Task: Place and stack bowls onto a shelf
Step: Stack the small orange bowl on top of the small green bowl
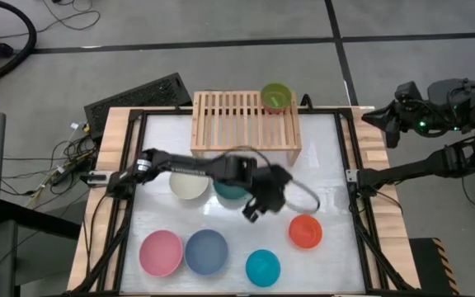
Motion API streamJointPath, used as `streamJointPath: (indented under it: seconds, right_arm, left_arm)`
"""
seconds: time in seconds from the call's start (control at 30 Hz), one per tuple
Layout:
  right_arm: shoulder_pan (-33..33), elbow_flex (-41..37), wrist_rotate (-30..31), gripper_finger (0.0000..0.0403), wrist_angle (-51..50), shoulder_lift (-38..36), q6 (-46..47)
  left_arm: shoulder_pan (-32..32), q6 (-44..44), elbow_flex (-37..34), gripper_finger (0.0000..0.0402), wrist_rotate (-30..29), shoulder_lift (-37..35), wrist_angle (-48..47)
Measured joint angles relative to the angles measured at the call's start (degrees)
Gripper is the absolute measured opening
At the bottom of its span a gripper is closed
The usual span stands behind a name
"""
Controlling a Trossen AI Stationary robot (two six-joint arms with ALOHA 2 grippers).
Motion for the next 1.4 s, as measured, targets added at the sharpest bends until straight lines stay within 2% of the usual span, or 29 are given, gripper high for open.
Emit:
streamJointPath:
  seconds: [0.1,0.4,0.5,0.73,0.8,1.0,1.4]
  right_arm:
    - [0.0,0.0,0.0,0.0076,0.0,0.0,0.3]
    - [0.0,0.0,0.0,0.0076,0.0,0.0,0.7]
    - [0.0,0.0,0.0,0.0076,0.0,0.1,2.3]
    - [0.0,0.0,0.0,0.0076,0.0,0.1,6.3]
    - [0.0,0.0,0.0,0.0076,0.0,0.1,6.4]
    - [0.0,0.0,0.0,0.0076,0.0,0.2,6.4]
    - [0.0,0.0,0.0,0.0076,0.0,0.0,6.0]
  left_arm:
    - [-1.7,1.6,-3.6,0.0181,0.0,0.0,7.4]
    - [-3.2,5.1,-13.7,0.0183,8.1,-0.1,22.4]
    - [-3.7,7.0,-16.3,0.0183,8.4,-0.1,26.9]
    - [-3.9,7.2,-18.2,0.0183,8.4,1.4,39.1]
    - [-4.0,6.1,-18.3,0.0183,9.2,2.8,40.0]
    - [-4.9,6.6,-12.7,0.0183,9.4,8.1,37.7]
    - [-4.6,7.6,4.2,0.0183,10.8,20.4,24.8]
